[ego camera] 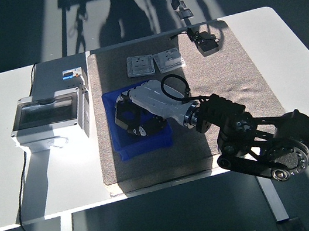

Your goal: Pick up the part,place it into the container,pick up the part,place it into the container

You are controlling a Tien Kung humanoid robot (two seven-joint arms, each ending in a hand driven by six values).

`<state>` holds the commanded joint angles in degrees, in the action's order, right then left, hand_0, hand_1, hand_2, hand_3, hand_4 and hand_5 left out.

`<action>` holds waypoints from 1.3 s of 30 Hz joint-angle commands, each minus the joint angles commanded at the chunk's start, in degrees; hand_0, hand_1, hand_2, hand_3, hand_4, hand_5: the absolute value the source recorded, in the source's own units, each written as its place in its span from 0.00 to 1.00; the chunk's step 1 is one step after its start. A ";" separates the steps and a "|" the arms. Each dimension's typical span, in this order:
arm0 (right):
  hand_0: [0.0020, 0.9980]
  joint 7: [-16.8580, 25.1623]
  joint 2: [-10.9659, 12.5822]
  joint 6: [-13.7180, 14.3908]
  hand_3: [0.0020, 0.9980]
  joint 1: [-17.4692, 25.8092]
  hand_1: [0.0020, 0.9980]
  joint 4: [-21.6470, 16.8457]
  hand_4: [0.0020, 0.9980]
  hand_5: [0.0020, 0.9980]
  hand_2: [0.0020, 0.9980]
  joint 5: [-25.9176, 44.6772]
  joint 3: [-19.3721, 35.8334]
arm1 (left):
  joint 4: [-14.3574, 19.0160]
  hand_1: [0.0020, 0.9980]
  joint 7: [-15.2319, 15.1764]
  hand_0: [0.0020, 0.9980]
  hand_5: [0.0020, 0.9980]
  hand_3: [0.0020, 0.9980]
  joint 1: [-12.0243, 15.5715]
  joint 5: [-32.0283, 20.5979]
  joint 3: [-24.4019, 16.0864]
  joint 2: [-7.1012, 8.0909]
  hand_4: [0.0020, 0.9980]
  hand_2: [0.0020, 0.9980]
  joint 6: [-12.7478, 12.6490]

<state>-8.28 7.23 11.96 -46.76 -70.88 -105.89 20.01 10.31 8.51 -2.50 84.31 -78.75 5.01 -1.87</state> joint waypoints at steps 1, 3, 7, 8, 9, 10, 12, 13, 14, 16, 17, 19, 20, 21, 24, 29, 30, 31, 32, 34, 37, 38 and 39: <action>0.84 -0.81 -0.06 -0.89 0.75 -0.03 0.77 0.17 0.36 0.11 0.79 -0.29 -0.06 | 0.00 0.57 0.01 0.68 0.63 0.65 -0.01 0.05 -0.03 0.00 0.67 0.63 0.01; 0.84 -2.10 -0.16 -1.81 0.75 -0.04 0.77 0.58 0.36 0.11 0.79 -0.84 -0.10 | 0.00 0.57 0.03 0.68 0.63 0.65 -0.03 0.16 -0.09 0.01 0.67 0.63 0.04; 1.00 -4.35 -0.31 -2.79 0.89 0.12 0.94 1.63 0.50 0.24 0.90 -1.62 -0.14 | 0.00 0.57 0.04 0.68 0.63 0.65 -0.04 0.16 -0.11 0.03 0.67 0.63 0.05; 1.00 -4.76 -0.32 -2.94 0.89 0.15 0.94 1.76 0.50 0.24 0.90 -1.80 -0.15 | 0.00 0.57 0.05 0.68 0.63 0.65 -0.04 0.21 -0.13 0.04 0.67 0.63 0.05; 1.00 -5.02 -0.33 -3.00 0.89 0.17 0.94 1.83 0.50 0.24 0.90 -1.94 -0.14 | 0.00 0.57 0.06 0.68 0.63 0.65 -0.04 0.26 -0.15 0.05 0.67 0.63 0.06; 1.00 -5.20 -0.33 -3.01 0.89 0.18 0.94 1.86 0.50 0.24 0.90 -2.04 -0.13 | 0.00 0.57 0.07 0.68 0.63 0.65 -0.03 0.32 -0.17 0.06 0.67 0.63 0.06; 1.00 -5.49 -0.32 -2.92 0.94 0.22 0.99 1.89 0.60 0.34 0.95 -2.23 -0.15 | 0.00 0.57 0.09 0.68 0.63 0.65 -0.02 0.37 -0.18 0.07 0.67 0.63 0.07; 1.00 -5.58 -0.31 -2.85 0.94 0.24 0.99 1.89 0.60 0.34 0.95 -2.31 -0.16 | 0.00 0.57 0.09 0.68 0.63 0.65 -0.01 0.37 -0.19 0.08 0.67 0.63 0.07; 1.00 -5.61 -0.30 -2.76 0.94 0.26 0.99 1.88 0.60 0.34 0.95 -2.36 -0.17 | 0.00 0.57 0.09 0.68 0.63 0.65 0.00 0.36 -0.19 0.08 0.67 0.63 0.07; 1.00 -5.60 -0.28 -2.47 0.94 0.30 0.99 1.86 0.60 0.34 0.95 -2.47 -0.11 | 0.00 0.57 0.09 0.68 0.63 0.65 0.01 0.37 -0.18 0.09 0.67 0.63 0.07; 1.00 -5.58 -0.26 -2.18 0.94 0.35 0.99 1.86 0.60 0.34 0.95 -2.54 -0.01 | 0.00 0.57 0.09 0.68 0.63 0.65 0.02 0.39 -0.19 0.09 0.67 0.63 0.07; 1.00 -5.57 -0.20 -1.46 1.00 0.51 1.00 1.86 0.59 0.32 0.97 -2.82 0.42 | 0.00 0.57 0.08 0.68 0.63 0.65 0.05 0.38 -0.19 0.09 0.67 0.63 0.06; 1.00 -5.51 -0.16 -0.79 1.00 0.62 1.00 1.91 0.59 0.32 0.97 -2.91 0.75 | 0.00 0.57 0.07 0.68 0.63 0.65 0.06 0.36 -0.18 0.09 0.67 0.63 0.06; 1.00 -5.41 -0.10 0.14 1.00 0.75 1.00 1.97 0.59 0.32 0.97 -2.97 1.17 | 0.00 0.57 0.06 0.68 0.63 0.65 0.07 0.35 -0.18 0.09 0.67 0.63 0.05; 1.00 -5.28 0.20 3.54 1.00 1.48 0.99 2.09 0.86 0.45 0.96 -3.22 3.76 | 0.00 0.57 0.03 0.68 0.63 0.65 0.13 0.35 -0.20 0.07 0.67 0.63 0.04; 1.00 -6.19 1.21 9.57 1.00 3.69 0.99 2.12 0.86 0.45 0.96 -2.35 10.07 | 0.00 0.57 -0.02 0.68 0.63 0.65 0.20 0.25 -0.17 0.02 0.67 0.63 0.01; 1.00 -6.35 1.49 10.43 1.00 4.22 0.88 2.19 1.00 0.52 0.90 -2.17 11.35 | 0.00 0.57 -0.02 0.68 0.63 0.65 0.20 0.24 -0.17 0.00 0.67 0.63 0.01; 1.00 -6.42 1.81 11.20 1.00 4.82 0.88 2.29 1.00 0.52 0.90 -2.04 12.75 | 0.00 0.57 -0.02 0.68 0.63 0.65 0.21 0.21 -0.15 -0.03 0.67 0.63 0.00; 1.00 -6.30 2.26 12.13 1.00 5.63 0.88 2.42 1.00 0.52 0.90 -1.85 14.50 | 0.00 0.57 -0.03 0.68 0.63 0.65 0.23 0.12 -0.11 -0.07 0.67 0.63 -0.01; 1.00 -5.73 3.00 13.26 1.00 6.85 0.88 2.55 1.00 0.52 0.90 -1.38 17.20 | 0.00 0.57 -0.05 0.68 0.63 0.65 0.28 -0.05 -0.03 -0.13 0.67 0.63 -0.05; 1.00 -3.64 4.78 15.42 1.00 9.67 1.00 2.30 1.00 0.86 1.00 -0.05 22.48 | 0.00 0.57 -0.12 0.68 0.63 0.65 0.39 -0.44 0.14 -0.28 0.67 0.63 -0.13; 1.00 -2.49 5.51 16.29 1.00 10.82 1.00 2.14 1.00 0.86 1.00 1.15 24.27 | 0.00 0.57 -0.15 0.68 0.63 0.65 0.44 -0.63 0.23 -0.35 0.67 0.63 -0.16; 1.00 -1.27 6.18 17.11 1.00 11.98 1.00 2.03 1.00 0.86 1.00 2.40 26.14 | 0.00 0.57 -0.19 0.68 0.63 0.65 0.50 -0.85 0.33 -0.41 0.67 0.63 -0.21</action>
<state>-9.56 13.41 29.07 -34.77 -68.85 -103.48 46.15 10.31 8.32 -2.00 83.46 -78.42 4.61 -2.08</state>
